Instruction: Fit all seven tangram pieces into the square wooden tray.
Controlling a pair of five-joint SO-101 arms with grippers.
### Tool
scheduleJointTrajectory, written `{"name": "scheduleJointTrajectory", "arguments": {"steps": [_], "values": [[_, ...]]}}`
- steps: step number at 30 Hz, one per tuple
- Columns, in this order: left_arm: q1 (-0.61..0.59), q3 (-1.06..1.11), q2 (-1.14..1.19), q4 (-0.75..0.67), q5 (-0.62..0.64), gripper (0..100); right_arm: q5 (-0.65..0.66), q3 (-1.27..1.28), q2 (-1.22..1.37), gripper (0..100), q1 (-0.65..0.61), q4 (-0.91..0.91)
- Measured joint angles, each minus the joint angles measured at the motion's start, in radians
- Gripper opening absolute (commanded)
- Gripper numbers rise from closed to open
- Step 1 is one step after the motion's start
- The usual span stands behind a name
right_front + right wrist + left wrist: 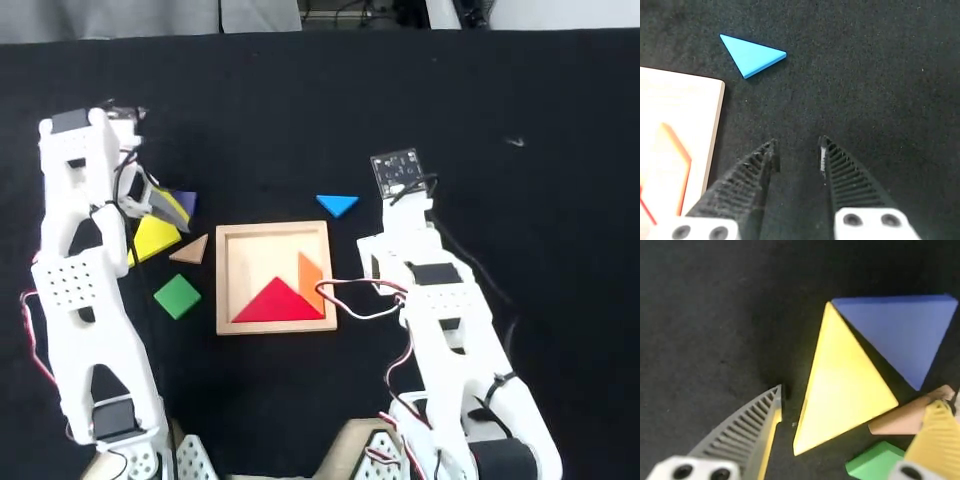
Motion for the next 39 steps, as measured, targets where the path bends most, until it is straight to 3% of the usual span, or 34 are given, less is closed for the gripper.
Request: {"name": "scheduleJointTrajectory", "arguments": {"steps": [4, 8, 15, 27, 39], "values": [[0.009, 0.046, -0.170, 0.009, 0.018, 42, 0.000, 0.000, 0.000, 14.1, 0.000, 0.000], [0.087, 0.269, -0.354, 0.005, -0.046, 42, 0.017, 0.000, 0.000, 13.9, 0.000, 0.000], [0.103, 0.535, -0.419, -0.181, -0.064, 42, 0.055, 0.000, 0.000, 13.8, 0.000, 0.000], [0.101, 0.505, -0.295, -0.235, -0.101, 42, 0.057, 0.000, 0.000, 13.8, 0.000, 0.000], [0.023, 0.446, -0.229, -0.236, -0.121, 42, 0.057, 0.000, 0.000, 13.8, 0.000, 0.000]]}}
